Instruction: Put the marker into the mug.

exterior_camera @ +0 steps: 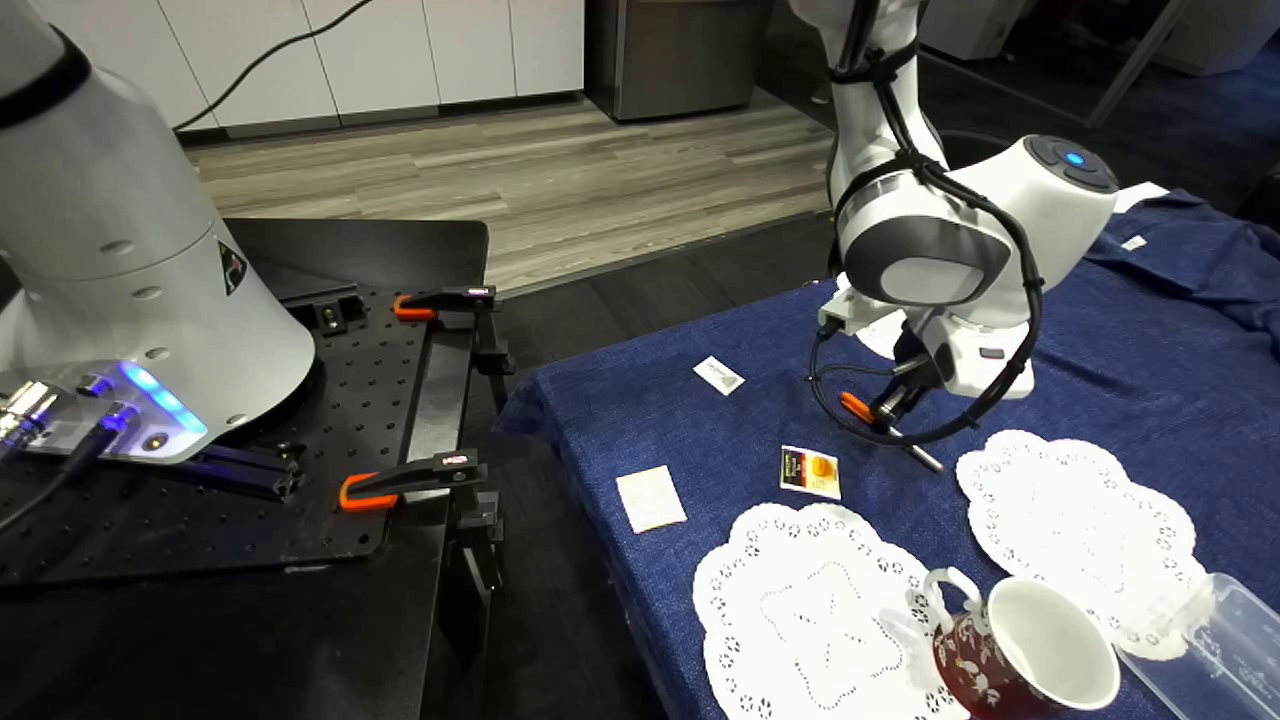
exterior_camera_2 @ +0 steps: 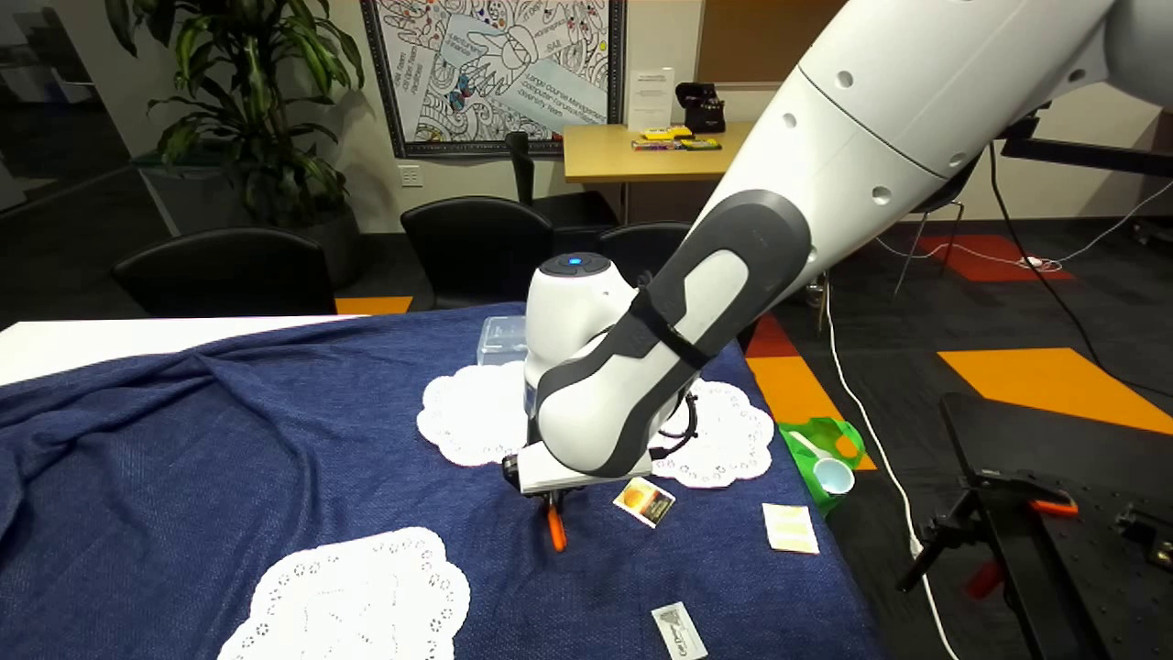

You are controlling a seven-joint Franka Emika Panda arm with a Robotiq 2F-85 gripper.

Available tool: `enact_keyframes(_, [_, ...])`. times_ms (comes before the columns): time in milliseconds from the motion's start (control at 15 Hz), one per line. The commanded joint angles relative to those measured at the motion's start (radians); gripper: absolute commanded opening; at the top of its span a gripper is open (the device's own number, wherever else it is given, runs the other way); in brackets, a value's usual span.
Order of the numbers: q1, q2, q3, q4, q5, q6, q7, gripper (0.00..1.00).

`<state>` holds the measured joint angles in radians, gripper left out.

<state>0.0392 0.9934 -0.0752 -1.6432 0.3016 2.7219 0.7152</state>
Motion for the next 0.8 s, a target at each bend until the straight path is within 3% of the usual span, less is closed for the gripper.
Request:
enact_keyframes(0, [0.036, -0.057, -0.031, -0.043, 0.002, -0.022, 0.033, 0.03])
enact_keyframes(200, [0.055, -0.104, -0.053, -0.080, -0.007, -0.036, 0.041, 0.03])
enact_keyframes(733, [0.183, -0.216, -0.240, -0.134, -0.146, -0.099, 0.227, 0.03])
